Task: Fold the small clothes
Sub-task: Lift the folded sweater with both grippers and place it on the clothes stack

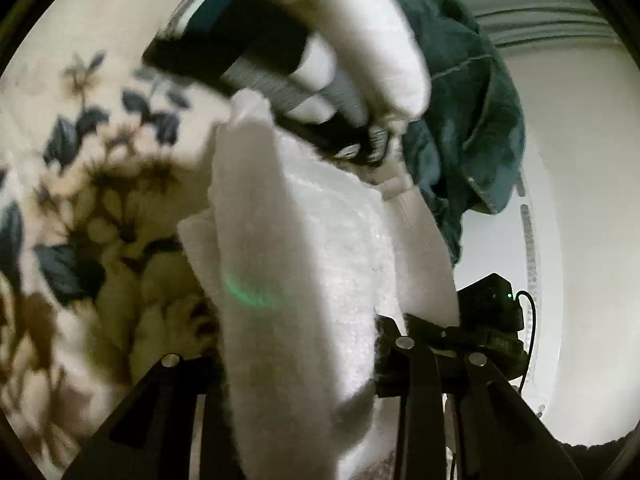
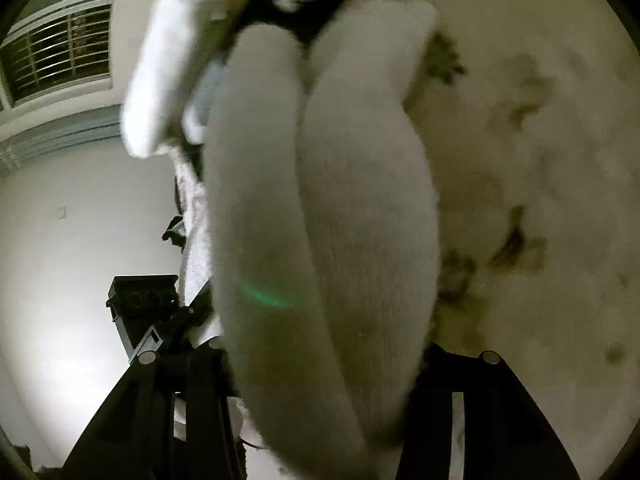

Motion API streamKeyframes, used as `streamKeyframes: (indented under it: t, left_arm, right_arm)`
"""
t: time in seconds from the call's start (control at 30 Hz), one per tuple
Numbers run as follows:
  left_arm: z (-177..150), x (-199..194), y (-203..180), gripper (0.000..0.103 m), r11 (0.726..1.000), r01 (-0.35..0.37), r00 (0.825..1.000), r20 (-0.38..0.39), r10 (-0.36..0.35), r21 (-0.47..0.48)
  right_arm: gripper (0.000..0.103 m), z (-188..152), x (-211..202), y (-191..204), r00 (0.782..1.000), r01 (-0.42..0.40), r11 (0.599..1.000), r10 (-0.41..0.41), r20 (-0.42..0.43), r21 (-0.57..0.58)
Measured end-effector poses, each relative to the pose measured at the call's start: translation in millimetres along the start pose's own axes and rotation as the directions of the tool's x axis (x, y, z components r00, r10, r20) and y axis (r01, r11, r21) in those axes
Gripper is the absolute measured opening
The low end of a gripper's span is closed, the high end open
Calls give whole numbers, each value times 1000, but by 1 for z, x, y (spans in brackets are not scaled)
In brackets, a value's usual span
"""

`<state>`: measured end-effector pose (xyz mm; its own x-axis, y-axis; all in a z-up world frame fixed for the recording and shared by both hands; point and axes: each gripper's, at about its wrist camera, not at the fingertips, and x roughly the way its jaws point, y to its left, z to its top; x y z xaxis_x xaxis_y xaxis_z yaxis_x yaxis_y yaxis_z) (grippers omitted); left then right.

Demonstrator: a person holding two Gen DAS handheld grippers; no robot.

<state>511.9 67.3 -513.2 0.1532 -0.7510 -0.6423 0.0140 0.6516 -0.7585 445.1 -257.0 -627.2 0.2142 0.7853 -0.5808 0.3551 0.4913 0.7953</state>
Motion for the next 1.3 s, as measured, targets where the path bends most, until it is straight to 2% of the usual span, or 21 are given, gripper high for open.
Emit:
streamKeyframes:
  t: [0.13, 0.23, 0.3, 0.43, 0.57, 0.63, 0.7, 0.77, 0.87, 0.9, 0.97, 1.0, 1.03, 1.07, 1.1, 1.13, 1.17, 1.2, 1.23, 1.27, 1.3]
  left_arm:
    - [8, -36, -41, 28, 1000, 3, 1000, 25, -3, 22]
    - [29, -62, -75, 28, 999, 7, 998, 61, -10, 54]
    - [55, -80, -97, 28, 997, 17, 995, 97, -24, 75]
    - [124, -97, -126, 29, 995, 20, 987, 159, -35, 98]
    - [210, -93, -131, 30, 994, -21, 978, 210, -2, 109]
    - [241, -73, -120, 31, 994, -52, 979, 203, 32, 95]
    - [268, -45, -101, 32, 990, -116, 979, 175, 100, 84]
    - [279, -23, -79, 34, 983, -171, 978, 132, 161, 62]
    - [282, -2, -50, 36, 980, -200, 978, 62, 200, -7]
    - [279, -1, -46, 36, 981, -195, 979, 63, 196, -20]
    - [273, -9, -46, 37, 983, -184, 978, 95, 186, -24]
    - [270, -14, -49, 42, 979, -205, 971, 120, 206, -18]
    - [268, -17, -52, 43, 973, -230, 964, 136, 230, -14]
    - [265, -20, -56, 51, 964, -267, 951, 157, 265, -5]
    - [264, -22, -59, 73, 949, -315, 934, 179, 310, 2]
    - [265, -24, -63, 83, 932, -361, 915, 195, 354, 5]
    - [263, -27, -68, 88, 908, -419, 887, 219, 407, 11]
    - [261, -30, -73, 88, 889, -459, 863, 248, 441, 17]
    - [260, -31, -76, 89, 876, -482, 846, 270, 459, 22]
    - [259, -32, -79, 91, 860, -510, 827, 290, 482, 24]
    - [255, -33, -85, 98, 837, -546, 800, 314, 511, 29]
  right_arm:
    - [49, -8, -35, 50, 1000, -16, 999, 17, 19, -48]
    - [49, 1, -61, 99, 999, -19, 994, 24, 46, -107]
    - [49, 17, -76, 132, 997, -21, 988, 32, 69, -151]
    - [49, 79, -91, 199, 991, -28, 971, 57, 118, -236]
    - [49, 165, -70, 245, 985, -47, 963, 89, 148, -266]
    - [49, 208, -46, 251, 985, -43, 965, 85, 152, -260]
    - [49, 239, -22, 245, 987, -24, 967, 63, 146, -253]
    - [49, 266, 10, 234, 991, 5, 973, 27, 134, -230]
    - [54, 283, 41, 213, 990, 97, 974, -74, 118, -204]
    - [57, 286, 49, 210, 986, 140, 969, -118, 115, -206]
    - [70, 287, 50, 213, 975, 205, 953, -179, 133, -222]
    - [72, 287, 49, 216, 970, 227, 946, -197, 145, -230]
    - [79, 284, 46, 222, 953, 283, 927, -244, 177, -247]
    - [85, 282, 44, 228, 934, 341, 905, -294, 205, -255]
    - [86, 280, 39, 233, 909, 398, 878, -339, 240, -265]
    - [87, 276, 35, 240, 883, 451, 849, -378, 279, -277]
    - [87, 273, 32, 247, 849, 510, 812, -422, 318, -284]
    - [87, 268, 29, 251, 810, 569, 769, -466, 355, -291]
    - [89, 267, 26, 256, 775, 618, 729, -499, 389, -296]
    - [97, 263, 20, 258, 755, 642, 706, -515, 406, -298]
    - [101, 262, 16, 262, 728, 674, 676, -537, 427, -299]
